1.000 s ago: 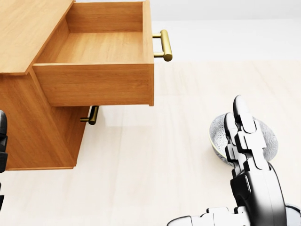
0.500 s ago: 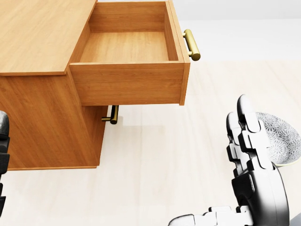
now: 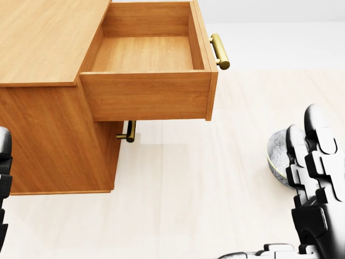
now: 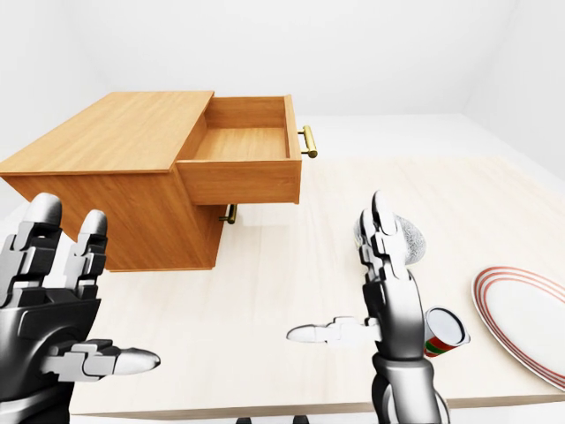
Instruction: Put the ketchup in the top drawer of the cabinet.
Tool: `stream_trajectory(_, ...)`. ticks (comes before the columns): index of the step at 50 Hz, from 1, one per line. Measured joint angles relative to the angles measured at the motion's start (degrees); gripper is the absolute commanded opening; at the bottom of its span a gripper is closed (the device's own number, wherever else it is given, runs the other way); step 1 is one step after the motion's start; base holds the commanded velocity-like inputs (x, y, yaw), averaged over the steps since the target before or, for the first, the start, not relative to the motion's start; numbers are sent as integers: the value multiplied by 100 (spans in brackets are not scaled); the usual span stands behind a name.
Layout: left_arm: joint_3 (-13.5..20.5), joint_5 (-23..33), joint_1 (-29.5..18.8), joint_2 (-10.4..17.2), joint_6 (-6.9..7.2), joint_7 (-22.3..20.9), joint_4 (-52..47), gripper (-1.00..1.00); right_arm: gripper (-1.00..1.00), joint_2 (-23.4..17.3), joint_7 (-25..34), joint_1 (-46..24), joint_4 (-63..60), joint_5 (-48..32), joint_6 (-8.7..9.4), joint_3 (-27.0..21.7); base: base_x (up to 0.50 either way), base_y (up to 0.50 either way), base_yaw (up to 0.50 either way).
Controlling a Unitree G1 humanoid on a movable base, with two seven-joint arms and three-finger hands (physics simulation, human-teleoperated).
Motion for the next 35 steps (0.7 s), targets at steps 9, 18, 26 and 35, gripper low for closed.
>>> stream_trajectory(9,2,8,-46,15,0,26,39,100,100,257,697,28,-561,-79,0,-862,0,0,0)
stream_trajectory(18,-12,15,-60,31,0,46,73,100,100,242,1336,-6,-903,255,0,-2102,0,0,0)
stream_trajectory(26,-55,58,-71,43,0,70,129,100,100,-46,1927,-168,-1030,708,0,-3326,0,0,0)
stream_trajectory(35,-125,97,-31,64,0,99,139,100,100,-710,2673,-591,-1092,1080,0,-4707,0,0,0)
